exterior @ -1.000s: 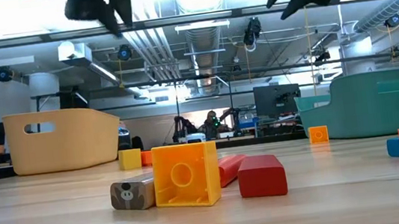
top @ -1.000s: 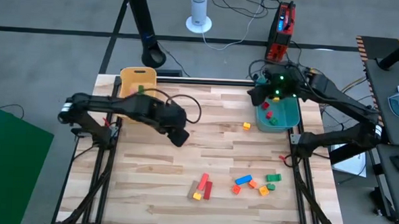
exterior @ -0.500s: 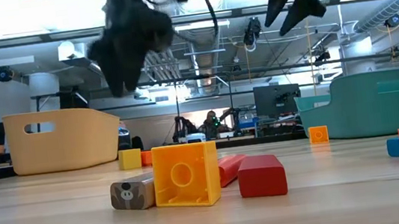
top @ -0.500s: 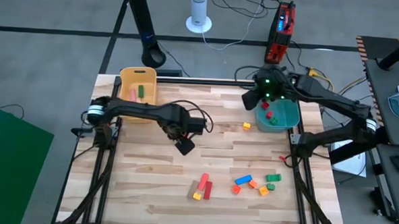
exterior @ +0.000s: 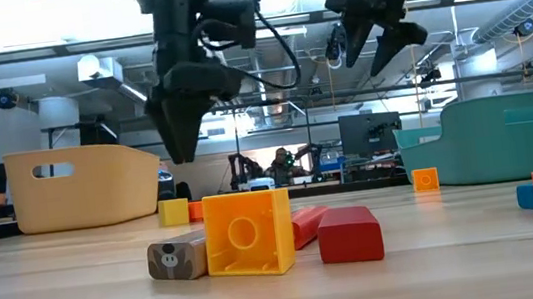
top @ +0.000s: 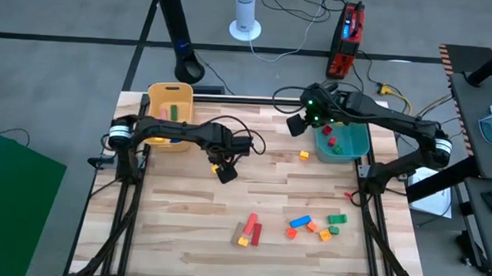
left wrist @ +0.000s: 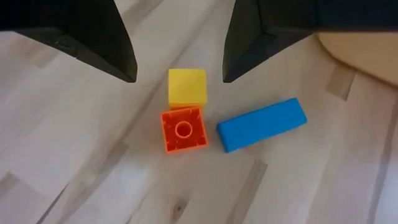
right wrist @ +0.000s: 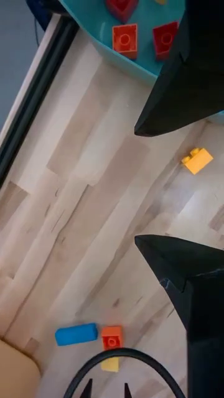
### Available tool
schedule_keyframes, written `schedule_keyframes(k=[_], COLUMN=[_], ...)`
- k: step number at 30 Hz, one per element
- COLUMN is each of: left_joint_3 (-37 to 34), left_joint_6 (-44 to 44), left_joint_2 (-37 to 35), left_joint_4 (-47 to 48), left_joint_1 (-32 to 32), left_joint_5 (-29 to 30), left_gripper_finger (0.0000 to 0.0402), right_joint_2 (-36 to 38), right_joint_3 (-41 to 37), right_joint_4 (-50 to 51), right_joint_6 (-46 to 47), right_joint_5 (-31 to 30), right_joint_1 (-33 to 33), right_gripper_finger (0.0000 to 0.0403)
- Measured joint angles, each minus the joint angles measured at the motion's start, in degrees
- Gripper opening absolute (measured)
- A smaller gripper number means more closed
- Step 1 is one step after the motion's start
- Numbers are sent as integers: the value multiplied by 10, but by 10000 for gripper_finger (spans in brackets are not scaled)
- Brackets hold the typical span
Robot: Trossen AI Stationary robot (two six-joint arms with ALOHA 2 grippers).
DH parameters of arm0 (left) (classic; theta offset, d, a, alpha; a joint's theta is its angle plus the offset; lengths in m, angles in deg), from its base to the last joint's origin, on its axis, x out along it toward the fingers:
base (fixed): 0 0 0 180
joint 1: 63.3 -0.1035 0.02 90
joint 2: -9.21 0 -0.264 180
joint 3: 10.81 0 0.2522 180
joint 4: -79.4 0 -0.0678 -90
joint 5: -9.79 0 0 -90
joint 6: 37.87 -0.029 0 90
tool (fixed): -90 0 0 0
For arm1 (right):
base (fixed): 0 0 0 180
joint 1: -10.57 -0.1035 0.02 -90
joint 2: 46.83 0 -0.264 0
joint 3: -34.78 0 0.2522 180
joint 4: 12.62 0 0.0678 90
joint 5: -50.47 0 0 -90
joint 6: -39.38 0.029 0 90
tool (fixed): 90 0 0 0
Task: Sort blocks by size
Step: Put the yellow block into the blue bin
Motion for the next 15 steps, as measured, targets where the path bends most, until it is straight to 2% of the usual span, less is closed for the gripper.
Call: schedule_keyframes(k=[8, 15], left_joint_3=[-92, -122], left_joint_6=[-36, -49], left_joint_2=[-25, -27], left_joint_4=[-43, -88], left_joint_1=[-1, -1], left_joint_5=[-1, -1], left_gripper_finger=[224, 224], right_joint_2=[-19, -38], right_joint_3=[0, 0], right_joint_4=[-1, -4], right_joint_6=[41, 58], right_joint_5=[0, 4], right_joint_1=[0, 0], right_gripper_finger=[266, 273])
